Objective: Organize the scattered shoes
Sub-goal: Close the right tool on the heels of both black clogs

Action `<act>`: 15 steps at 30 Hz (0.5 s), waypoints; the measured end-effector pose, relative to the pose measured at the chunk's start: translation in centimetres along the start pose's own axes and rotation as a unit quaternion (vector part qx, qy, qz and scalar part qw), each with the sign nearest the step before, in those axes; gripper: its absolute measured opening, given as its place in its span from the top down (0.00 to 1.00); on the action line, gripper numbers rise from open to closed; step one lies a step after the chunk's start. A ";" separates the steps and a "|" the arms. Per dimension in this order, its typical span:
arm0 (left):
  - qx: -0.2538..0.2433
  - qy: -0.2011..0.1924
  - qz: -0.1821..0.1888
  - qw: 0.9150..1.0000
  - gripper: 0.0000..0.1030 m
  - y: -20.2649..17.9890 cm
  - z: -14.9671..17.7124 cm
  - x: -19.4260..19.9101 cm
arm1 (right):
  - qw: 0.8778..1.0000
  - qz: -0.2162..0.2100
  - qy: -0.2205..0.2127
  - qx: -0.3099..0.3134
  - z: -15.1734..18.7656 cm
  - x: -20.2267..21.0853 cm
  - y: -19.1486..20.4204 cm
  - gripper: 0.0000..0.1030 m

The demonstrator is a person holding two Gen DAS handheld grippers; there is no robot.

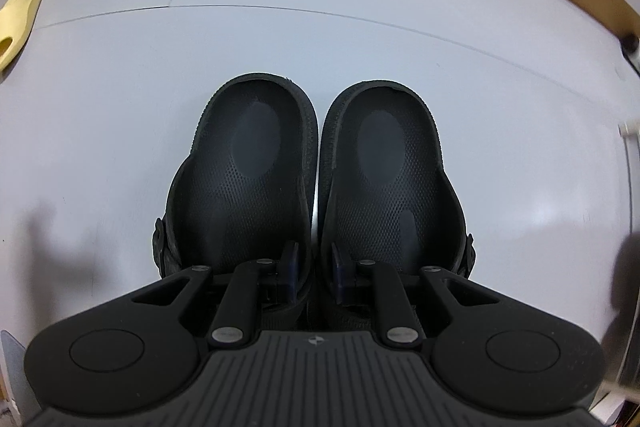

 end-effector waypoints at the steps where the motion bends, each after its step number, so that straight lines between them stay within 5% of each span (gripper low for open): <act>1: -0.003 0.003 0.004 1.000 0.01 -0.3 0.1 -0.2 | 1.000 0.002 0.001 -0.005 0.4 0.1 -0.4 0.82; 13: -0.018 0.013 0.027 0.999 0.01 0.0 0.2 -2.1 | 0.998 0.018 -0.001 -0.062 1.4 0.0 -1.0 0.84; 15: -0.017 0.015 0.029 0.999 0.01 0.6 0.1 -2.7 | 0.997 0.018 0.000 -0.072 1.3 0.4 -0.4 0.93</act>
Point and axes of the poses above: each gripper's, at about its wrist camera, not at the fingertips, and x roughly against the way its jaws point, y to its left, z to its underside, the point moved 4 cm from there along -x, roughly the way its jaws point, and after that the axes turned 3 degrees about y, right-handed, at the moved point
